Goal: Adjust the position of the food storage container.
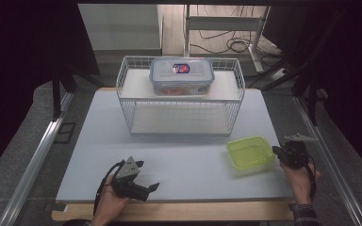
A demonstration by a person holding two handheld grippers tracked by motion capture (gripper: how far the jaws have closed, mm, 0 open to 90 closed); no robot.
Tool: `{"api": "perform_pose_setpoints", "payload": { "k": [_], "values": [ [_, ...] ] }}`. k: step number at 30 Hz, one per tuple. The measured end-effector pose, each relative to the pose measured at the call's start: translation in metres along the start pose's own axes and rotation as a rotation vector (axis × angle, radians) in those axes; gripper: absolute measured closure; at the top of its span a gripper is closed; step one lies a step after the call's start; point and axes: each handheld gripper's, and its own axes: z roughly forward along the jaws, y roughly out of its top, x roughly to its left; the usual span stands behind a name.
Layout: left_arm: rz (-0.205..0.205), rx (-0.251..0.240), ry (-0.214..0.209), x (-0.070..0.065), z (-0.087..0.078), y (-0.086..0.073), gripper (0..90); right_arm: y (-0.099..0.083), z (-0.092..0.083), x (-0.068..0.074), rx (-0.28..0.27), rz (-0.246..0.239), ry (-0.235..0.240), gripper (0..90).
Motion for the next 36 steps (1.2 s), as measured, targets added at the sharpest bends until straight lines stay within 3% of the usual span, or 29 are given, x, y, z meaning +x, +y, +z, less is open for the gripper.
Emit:
{"api": "perform_pose_setpoints", "payload": {
  "k": [10,20,30,36],
  "values": [
    [0.001,0.007,0.002,0.000,0.001,0.000,3.2,0.006,0.005,0.022,0.019,-0.031,0.084,89.3],
    [0.002,0.013,0.001,0.000,0.002,0.000,3.2,0.012,0.012,0.061,0.035,-0.105,0.173,89.3],
    [-0.001,0.014,0.000,0.000,0.001,-0.001,3.2,0.015,0.016,0.099,0.046,-0.121,0.254,89.2],
    [0.000,0.018,-0.001,0.000,0.002,-0.001,3.2,0.016,0.018,0.121,0.049,-0.161,0.301,89.2]
  ]
}}
